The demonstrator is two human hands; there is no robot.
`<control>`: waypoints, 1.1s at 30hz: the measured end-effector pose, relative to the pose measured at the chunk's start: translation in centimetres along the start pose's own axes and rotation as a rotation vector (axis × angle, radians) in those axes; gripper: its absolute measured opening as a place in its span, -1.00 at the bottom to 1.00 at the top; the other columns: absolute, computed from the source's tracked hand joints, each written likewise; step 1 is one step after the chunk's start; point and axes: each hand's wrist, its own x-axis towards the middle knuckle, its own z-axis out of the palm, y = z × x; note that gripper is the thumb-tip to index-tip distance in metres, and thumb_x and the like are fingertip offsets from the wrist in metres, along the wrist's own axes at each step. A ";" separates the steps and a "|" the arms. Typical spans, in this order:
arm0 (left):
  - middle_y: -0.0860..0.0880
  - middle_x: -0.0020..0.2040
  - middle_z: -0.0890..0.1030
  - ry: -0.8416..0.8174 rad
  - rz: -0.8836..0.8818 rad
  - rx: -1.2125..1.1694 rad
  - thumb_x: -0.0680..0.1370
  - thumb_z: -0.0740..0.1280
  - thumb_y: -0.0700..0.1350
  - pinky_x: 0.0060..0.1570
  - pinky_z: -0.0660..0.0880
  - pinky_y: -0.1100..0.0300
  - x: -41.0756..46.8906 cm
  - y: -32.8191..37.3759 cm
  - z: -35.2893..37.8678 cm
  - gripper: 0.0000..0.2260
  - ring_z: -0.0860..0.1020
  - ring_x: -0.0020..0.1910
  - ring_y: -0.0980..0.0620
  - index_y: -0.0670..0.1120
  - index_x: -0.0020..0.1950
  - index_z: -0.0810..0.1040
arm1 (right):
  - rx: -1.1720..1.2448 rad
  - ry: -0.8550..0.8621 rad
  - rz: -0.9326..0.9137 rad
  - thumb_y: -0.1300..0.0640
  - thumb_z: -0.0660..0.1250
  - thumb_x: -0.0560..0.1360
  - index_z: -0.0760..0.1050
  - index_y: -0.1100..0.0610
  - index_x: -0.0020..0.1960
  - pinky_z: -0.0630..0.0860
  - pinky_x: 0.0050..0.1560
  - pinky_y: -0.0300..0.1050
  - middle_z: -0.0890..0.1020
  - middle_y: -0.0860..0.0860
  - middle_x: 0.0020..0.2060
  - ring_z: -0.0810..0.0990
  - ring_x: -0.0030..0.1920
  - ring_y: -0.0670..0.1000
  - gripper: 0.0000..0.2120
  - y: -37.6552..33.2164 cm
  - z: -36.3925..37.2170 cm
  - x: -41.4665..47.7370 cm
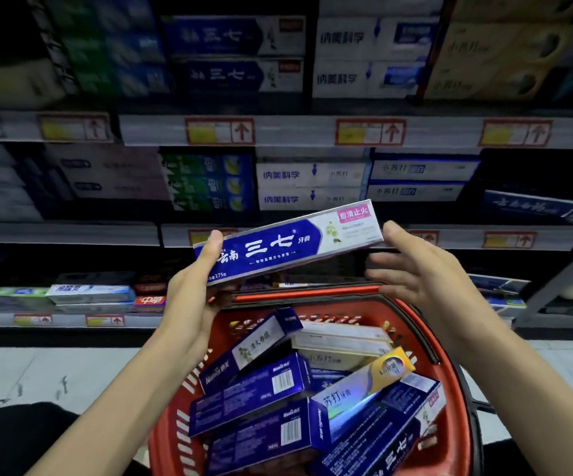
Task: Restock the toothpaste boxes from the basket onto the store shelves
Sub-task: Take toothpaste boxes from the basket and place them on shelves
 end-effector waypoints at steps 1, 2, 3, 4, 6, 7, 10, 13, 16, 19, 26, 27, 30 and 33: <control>-0.10 0.04 0.76 -0.004 0.006 -0.011 0.42 0.44 0.28 0.21 0.58 -0.06 -0.1 0.2 -0.2 -0.48 0.73 -0.01 0.01 -0.10 0.16 0.66 | 0.053 -0.016 -0.029 -0.17 0.39 0.54 0.61 0.03 0.27 0.62 0.10 0.00 0.76 0.05 0.06 0.76 0.04 0.06 -0.60 0.0 0.4 0.0; -0.11 0.06 0.75 -0.009 0.008 -0.018 0.41 0.45 0.29 0.24 0.57 -0.08 -0.2 0.3 -0.4 -0.45 0.72 0.01 -0.02 -0.11 0.18 0.66 | 0.102 -0.019 -0.051 -0.13 0.43 0.52 0.60 0.06 0.30 0.61 0.12 0.02 0.76 0.07 0.07 0.76 0.06 0.08 -0.58 0.1 0.8 0.0; -0.13 0.08 0.75 -0.019 0.007 -0.020 0.41 0.45 0.29 0.27 0.57 -0.10 -0.3 0.4 -0.6 -0.42 0.71 0.06 -0.06 -0.12 0.21 0.66 | 0.153 -0.011 -0.061 -0.08 0.46 0.50 0.60 0.08 0.31 0.60 0.12 0.03 0.76 0.09 0.07 0.75 0.07 0.10 -0.56 0.2 1.2 0.0; -0.14 0.10 0.74 -0.031 0.006 -0.021 0.42 0.45 0.29 0.29 0.56 -0.12 -0.4 0.5 -0.8 -0.41 0.70 0.09 -0.09 -0.13 0.23 0.65 | 0.197 -0.002 -0.064 -0.04 0.48 0.48 0.59 0.11 0.31 0.59 0.12 0.02 0.76 0.11 0.07 0.75 0.08 0.11 -0.56 0.2 1.6 0.1; -0.14 0.11 0.74 -0.046 0.020 -0.040 0.46 0.41 0.28 0.30 0.54 -0.11 -0.7 0.9 -1.1 -0.45 0.69 0.09 -0.08 -0.11 0.23 0.65 | 0.263 0.011 -0.063 0.02 0.49 0.50 0.60 0.15 0.30 0.58 0.14 0.01 0.76 0.12 0.07 0.75 0.09 0.09 -0.59 0.1 2.4 0.0; -0.14 0.12 0.73 -0.052 0.026 -0.066 0.48 0.38 0.30 0.29 0.53 -0.10 -0.8 1.1 -1.4 -0.47 0.67 0.08 -0.07 -0.09 0.22 0.64 | 0.293 0.019 -0.062 0.04 0.47 0.52 0.60 0.16 0.28 0.58 0.15 0.00 0.76 0.12 0.06 0.75 0.09 0.08 -0.62 0.1 2.8 0.0; -0.19 0.18 0.69 -0.124 0.043 -0.169 0.58 0.23 0.33 0.10 0.42 -0.02 -1.0 2.0 -2.4 -0.43 0.61 0.11 -0.07 -0.08 0.32 0.63 | 0.390 0.060 -0.027 0.07 0.42 0.58 0.61 0.18 0.24 0.57 0.13 -0.04 0.76 0.12 0.03 0.75 0.09 0.06 -0.71 0.4 3.7 0.2; -0.28 0.27 0.64 -0.209 0.082 -0.195 0.64 0.19 0.24 0.14 0.36 -0.07 -1.4 2.8 -3.6 -0.47 0.60 0.20 -0.15 -0.11 0.39 0.58 | 0.464 0.086 0.039 0.07 0.40 0.59 0.59 0.17 0.20 0.57 0.06 -0.07 0.78 0.09 -0.04 0.77 0.01 0.01 -0.75 0.7 4.7 0.6; -0.24 0.25 0.66 -0.265 0.121 -0.121 0.61 0.29 0.16 0.22 0.37 -0.11 -2.3 3.3 -4.2 -0.60 0.59 0.27 -0.17 -0.04 0.31 0.64 | 0.518 0.073 0.106 0.08 0.39 0.61 0.58 0.16 0.14 0.56 0.00 -0.10 0.78 0.06 -0.14 0.77 -0.10 -0.03 -0.82 1.0 5.7 0.4; -0.18 0.25 0.68 -0.244 0.172 -0.059 0.51 0.35 0.15 0.25 0.43 -0.13 -2.9 3.6 -4.9 -0.52 0.60 0.30 -0.19 -0.04 0.36 0.58 | 0.530 0.057 0.127 0.08 0.39 0.60 0.58 0.16 0.13 0.55 -0.02 -0.09 0.78 0.08 -0.15 0.78 -0.12 -0.02 -0.81 1.0 6.6 0.0; -0.20 0.20 0.70 -0.223 0.191 -0.099 0.44 0.41 0.11 0.04 0.49 -0.03 -3.4 6.0 -6.4 -0.50 0.66 0.21 -0.16 -0.02 0.34 0.58 | 0.514 -0.004 0.083 0.07 0.44 0.55 0.59 0.20 0.21 0.57 0.04 -0.02 0.77 0.15 -0.04 0.78 -0.07 0.04 -0.70 -1.5 7.7 -1.2; -0.20 0.20 0.70 -0.214 0.190 -0.115 0.42 0.43 0.11 0.04 0.48 -0.03 -3.3 6.5 -6.6 -0.50 0.65 0.22 -0.19 -0.01 0.34 0.60 | 0.529 -0.021 0.088 0.07 0.44 0.54 0.58 0.20 0.22 0.57 0.03 -0.02 0.77 0.17 -0.03 0.78 -0.08 0.06 -0.69 -2.2 7.9 -1.3; -0.17 0.19 0.71 -0.203 0.229 -0.134 0.41 0.48 0.04 -0.01 0.40 -0.03 -2.8 9.1 -6.8 -0.55 0.68 0.12 -0.11 0.02 0.29 0.63 | 0.575 -0.078 0.086 0.09 0.49 0.47 0.56 0.23 0.24 0.58 -0.02 0.00 0.76 0.21 -0.02 0.75 0.01 0.17 -0.60 -5.0 8.7 -1.5; -0.14 0.07 0.73 -0.198 0.297 -0.155 0.44 0.42 -0.02 -0.09 0.41 0.03 -2.6 12.5 -6.7 -0.58 0.67 -0.09 -0.03 -0.05 0.29 0.63 | 0.625 -0.122 0.016 0.12 0.48 0.45 0.59 0.27 0.23 0.73 -0.05 -0.01 0.75 0.23 0.01 0.76 0.02 0.20 -0.60 -8.3 9.4 -1.5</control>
